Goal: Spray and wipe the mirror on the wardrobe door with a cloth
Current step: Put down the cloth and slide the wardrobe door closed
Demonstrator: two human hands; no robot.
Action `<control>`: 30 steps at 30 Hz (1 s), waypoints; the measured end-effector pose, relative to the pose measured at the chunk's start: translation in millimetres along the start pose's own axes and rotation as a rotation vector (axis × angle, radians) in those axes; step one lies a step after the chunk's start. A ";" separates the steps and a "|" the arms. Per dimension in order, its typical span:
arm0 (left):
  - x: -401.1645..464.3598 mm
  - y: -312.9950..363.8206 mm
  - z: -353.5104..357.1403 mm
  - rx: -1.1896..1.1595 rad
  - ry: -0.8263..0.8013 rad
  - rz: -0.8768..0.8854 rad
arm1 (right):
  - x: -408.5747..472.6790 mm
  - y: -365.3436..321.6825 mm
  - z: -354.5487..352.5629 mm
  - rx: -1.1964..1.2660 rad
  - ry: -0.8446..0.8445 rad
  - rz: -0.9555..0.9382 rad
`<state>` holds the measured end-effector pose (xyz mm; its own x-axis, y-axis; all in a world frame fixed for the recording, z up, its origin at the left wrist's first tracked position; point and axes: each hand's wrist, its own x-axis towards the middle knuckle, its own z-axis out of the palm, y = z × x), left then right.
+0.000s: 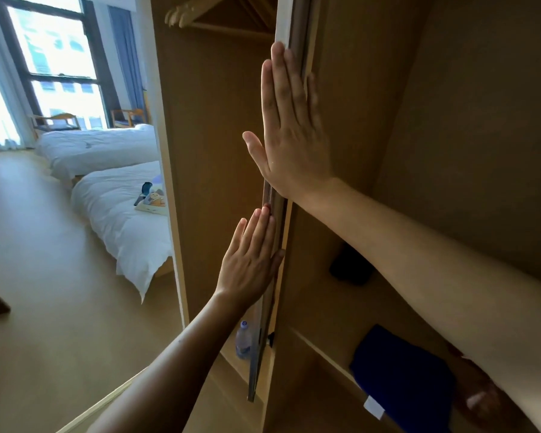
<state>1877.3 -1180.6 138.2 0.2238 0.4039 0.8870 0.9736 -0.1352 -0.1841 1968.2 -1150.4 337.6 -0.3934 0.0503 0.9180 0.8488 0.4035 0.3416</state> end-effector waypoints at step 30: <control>33.3 -49.8 86.4 -0.193 0.012 0.130 | 13.3 7.1 72.6 -0.266 -0.151 0.032</control>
<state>1840.3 -1082.2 140.3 0.3453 0.3611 0.8662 0.9095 -0.3564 -0.2140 1943.4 -1080.5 337.6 -0.3960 0.2022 0.8957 0.9165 0.1467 0.3721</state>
